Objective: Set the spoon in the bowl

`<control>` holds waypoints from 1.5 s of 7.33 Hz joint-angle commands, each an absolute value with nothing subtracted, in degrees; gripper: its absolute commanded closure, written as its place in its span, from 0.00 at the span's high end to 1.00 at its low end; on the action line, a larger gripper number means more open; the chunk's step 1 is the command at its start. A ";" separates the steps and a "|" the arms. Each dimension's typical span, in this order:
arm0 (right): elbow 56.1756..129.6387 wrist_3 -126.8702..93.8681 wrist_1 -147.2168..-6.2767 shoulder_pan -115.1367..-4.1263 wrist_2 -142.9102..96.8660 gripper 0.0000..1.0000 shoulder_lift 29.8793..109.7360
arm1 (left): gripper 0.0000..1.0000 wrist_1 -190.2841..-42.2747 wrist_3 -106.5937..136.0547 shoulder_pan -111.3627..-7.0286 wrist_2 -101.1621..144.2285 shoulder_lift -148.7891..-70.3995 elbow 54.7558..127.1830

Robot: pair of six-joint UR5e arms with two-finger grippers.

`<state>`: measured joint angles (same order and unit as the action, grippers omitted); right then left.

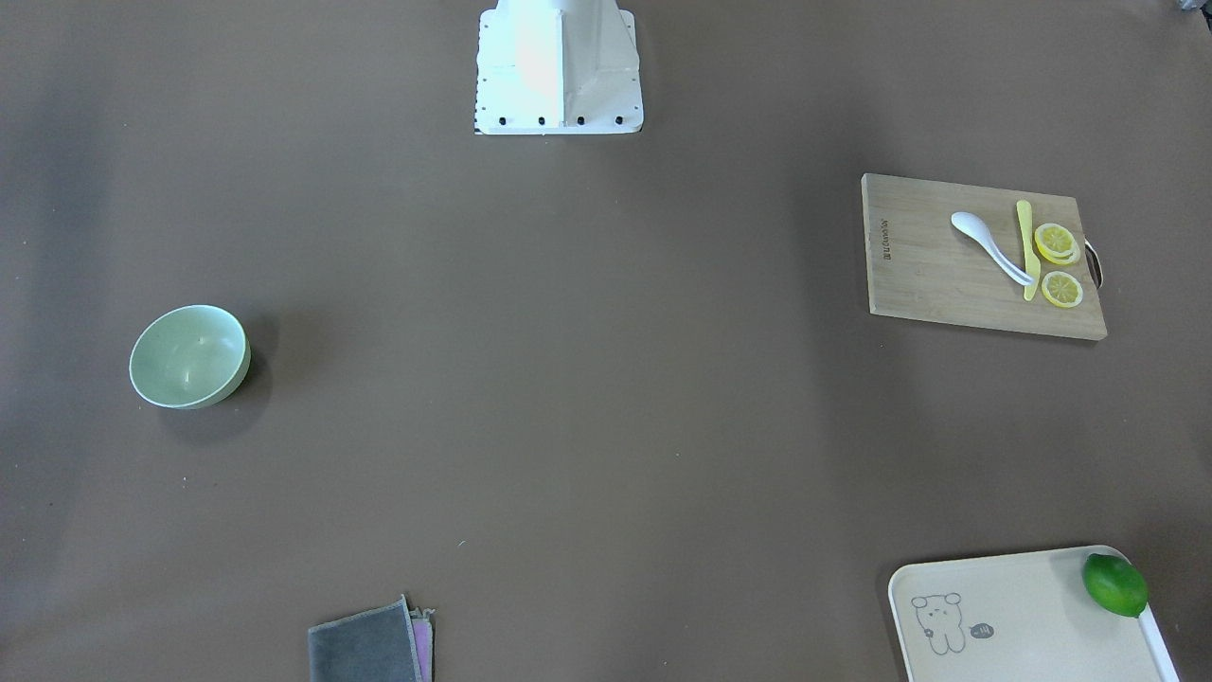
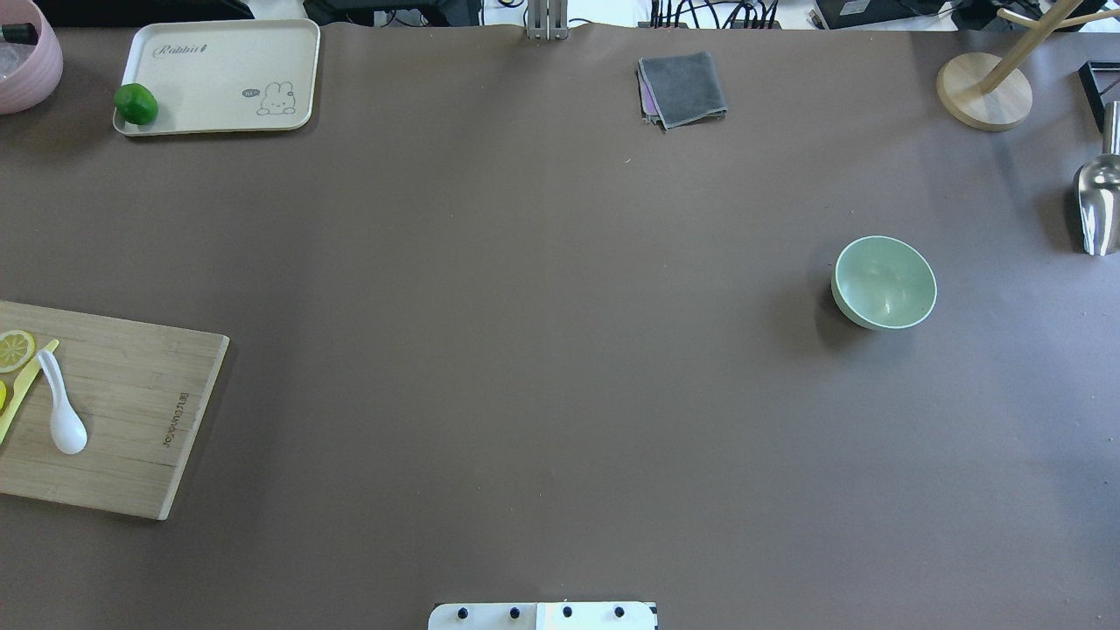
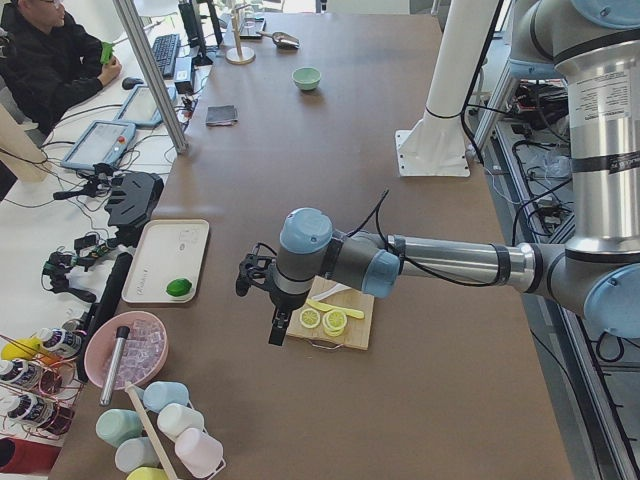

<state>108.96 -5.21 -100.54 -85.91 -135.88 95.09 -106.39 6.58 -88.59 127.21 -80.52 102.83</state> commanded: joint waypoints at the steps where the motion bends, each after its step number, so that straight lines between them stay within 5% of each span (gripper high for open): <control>1: 109.60 -5.19 -100.55 -81.51 -135.01 1.00 89.32 | 0.99 -107.67 6.94 -88.51 127.35 -80.94 103.09; 4: 109.42 -6.32 -100.02 -70.44 -131.40 1.00 85.00 | 0.99 -109.95 7.03 -88.16 127.35 -83.32 104.42; 7: 106.10 -16.20 -84.68 -64.61 -130.95 1.00 85.78 | 0.99 -113.70 13.51 -87.81 127.35 -82.80 104.07; 11: 94.41 -26.09 -70.84 -59.34 -130.69 1.00 84.11 | 0.99 -115.40 14.50 -87.54 128.92 -81.83 103.89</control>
